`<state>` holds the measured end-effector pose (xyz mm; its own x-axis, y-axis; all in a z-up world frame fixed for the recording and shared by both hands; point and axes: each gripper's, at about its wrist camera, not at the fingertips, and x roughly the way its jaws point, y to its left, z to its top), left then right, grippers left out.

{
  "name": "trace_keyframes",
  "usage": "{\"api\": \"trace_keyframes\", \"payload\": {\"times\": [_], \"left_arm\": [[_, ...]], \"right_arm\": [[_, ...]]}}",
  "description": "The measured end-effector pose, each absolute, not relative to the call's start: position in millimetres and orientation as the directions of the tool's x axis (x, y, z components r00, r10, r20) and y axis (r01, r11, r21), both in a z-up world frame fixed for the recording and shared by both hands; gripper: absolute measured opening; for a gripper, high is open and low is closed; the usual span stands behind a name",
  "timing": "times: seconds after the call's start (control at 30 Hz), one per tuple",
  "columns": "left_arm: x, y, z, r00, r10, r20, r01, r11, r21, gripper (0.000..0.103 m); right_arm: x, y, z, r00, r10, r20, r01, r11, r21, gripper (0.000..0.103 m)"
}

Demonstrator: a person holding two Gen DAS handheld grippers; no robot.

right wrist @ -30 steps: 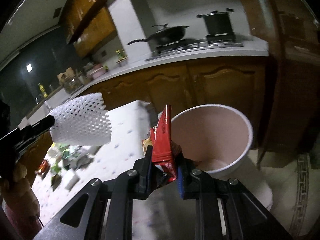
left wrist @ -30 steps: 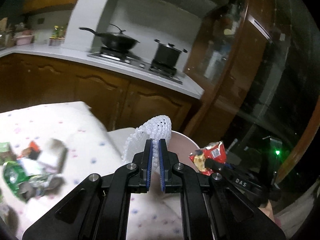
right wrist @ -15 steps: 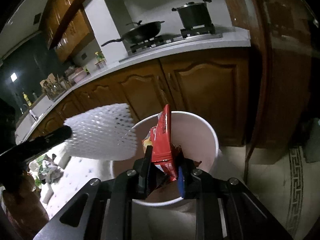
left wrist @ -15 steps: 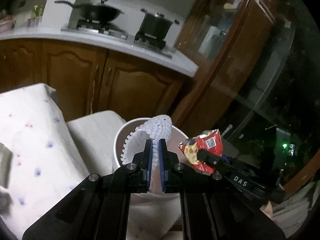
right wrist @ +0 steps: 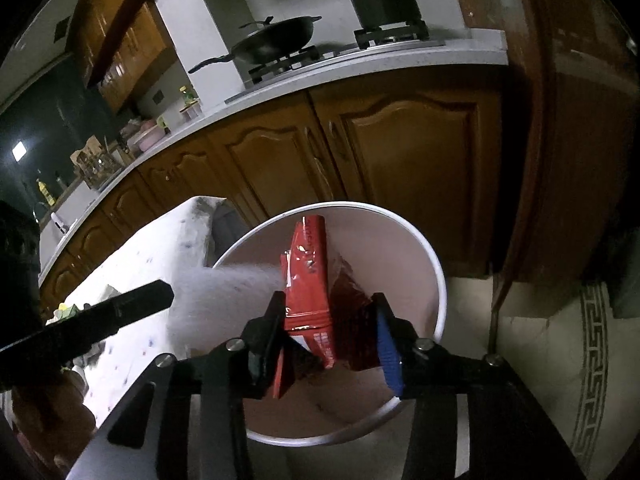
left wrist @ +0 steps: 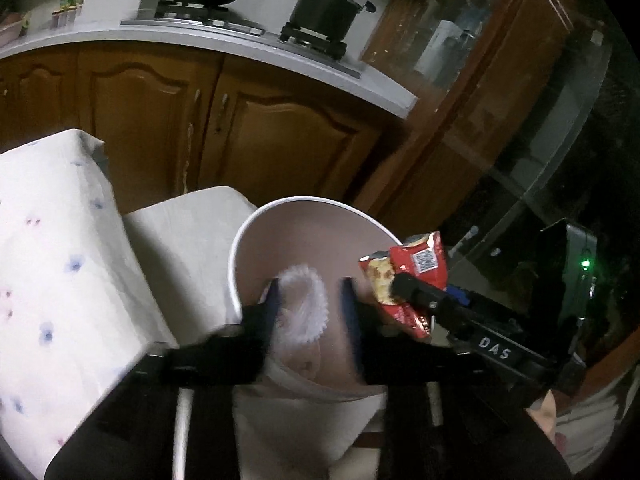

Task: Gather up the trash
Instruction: 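Open the right tool over the bin while the left tool releases the foam net, then move both open tools back over the trash on the table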

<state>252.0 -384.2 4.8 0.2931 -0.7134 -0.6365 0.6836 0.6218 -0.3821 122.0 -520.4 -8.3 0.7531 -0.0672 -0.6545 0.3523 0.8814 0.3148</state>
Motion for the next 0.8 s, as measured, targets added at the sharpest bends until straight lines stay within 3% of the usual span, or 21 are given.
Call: {"api": "trace_keyframes", "payload": {"times": [0.17, 0.23, 0.33, 0.7, 0.77, 0.8], "left_arm": [[252, -372, 7, 0.307, -0.714, -0.629, 0.669, 0.632, -0.390, 0.042], [253, -366, 8, 0.310, -0.716, -0.626, 0.664, 0.634, -0.396, 0.042], [251, -353, 12, 0.330, -0.711, -0.621, 0.653, 0.647, -0.394, 0.050], [239, -274, 27, 0.424, -0.685, -0.592, 0.572, 0.710, -0.411, 0.057], [235, -255, 30, 0.456, -0.667, -0.590, 0.550, 0.732, -0.403, 0.059], [232, -245, 31, 0.473, -0.656, -0.589, 0.536, 0.744, -0.398, 0.059]], "right_arm": [[120, -521, -7, 0.757, -0.076, -0.649, 0.365, 0.874, 0.322, 0.048], [117, -521, -6, 0.761, -0.072, -0.644, 0.364, 0.870, 0.332, 0.053], [118, -521, -5, 0.761, -0.086, -0.644, 0.374, 0.868, 0.326, 0.061], [124, -504, 8, 0.778, -0.075, -0.624, 0.351, 0.875, 0.333, 0.061], [123, -499, 11, 0.782, -0.070, -0.619, 0.345, 0.876, 0.337, 0.065], [120, -494, 14, 0.786, -0.070, -0.614, 0.344, 0.875, 0.340, 0.072]]}}
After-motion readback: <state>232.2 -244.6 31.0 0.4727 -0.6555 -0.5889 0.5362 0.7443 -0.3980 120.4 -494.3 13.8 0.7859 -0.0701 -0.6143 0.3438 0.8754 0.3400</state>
